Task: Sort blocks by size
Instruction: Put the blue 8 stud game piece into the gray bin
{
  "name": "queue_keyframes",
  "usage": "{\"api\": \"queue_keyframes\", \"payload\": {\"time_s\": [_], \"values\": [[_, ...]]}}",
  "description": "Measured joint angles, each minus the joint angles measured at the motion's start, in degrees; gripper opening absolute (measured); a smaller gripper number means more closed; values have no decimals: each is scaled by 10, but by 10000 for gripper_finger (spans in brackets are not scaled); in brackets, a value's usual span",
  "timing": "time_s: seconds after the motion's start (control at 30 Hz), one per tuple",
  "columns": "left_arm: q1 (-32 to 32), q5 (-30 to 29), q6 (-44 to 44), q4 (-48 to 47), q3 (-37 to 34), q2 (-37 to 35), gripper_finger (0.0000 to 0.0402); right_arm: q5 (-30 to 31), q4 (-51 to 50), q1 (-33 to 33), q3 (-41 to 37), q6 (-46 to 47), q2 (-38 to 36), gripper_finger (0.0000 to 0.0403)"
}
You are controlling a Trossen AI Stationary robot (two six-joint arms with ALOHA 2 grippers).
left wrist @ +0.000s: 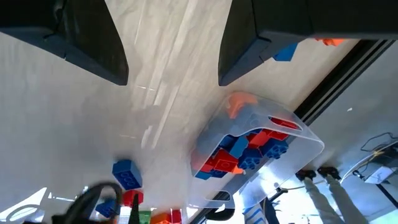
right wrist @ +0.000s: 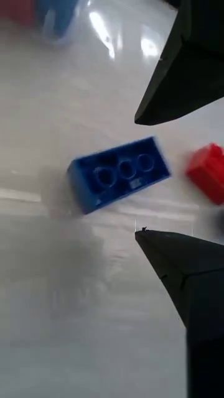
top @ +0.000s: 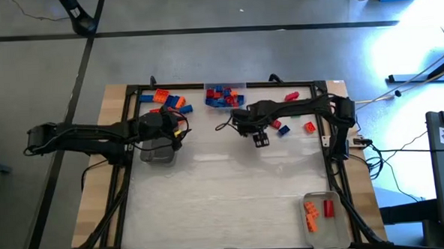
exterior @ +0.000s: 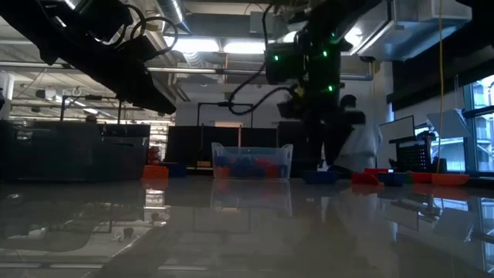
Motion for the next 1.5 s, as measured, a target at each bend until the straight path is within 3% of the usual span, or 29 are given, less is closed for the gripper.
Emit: {"api": "queue_keyframes", "payload": {"time_s": [0.17, 0.37, 0.47, 0.67, 1.03, 1.5], "values": [[0, 0, 0, 0, 0, 0, 235, 32, 91, 0, -53, -62, 0, 286], [0, 0, -1, -1, 0, 0, 235, -4, 154, -9, -103, -65, -4, 275], [0, 0, -1, -1, 0, 0, 235, -5, 152, -8, -107, -42, -4, 240], [0, 0, -1, 3, 0, 1, 235, -14, 150, -7, -106, 5, -3, 134], [0, 0, -1, 2, 0, 1, 235, -22, 54, 58, -48, 152, -30, 133], [0, 0, 2, 1, 0, 0, 235, -27, -101, 249, -21, 487, -210, 133]]}}
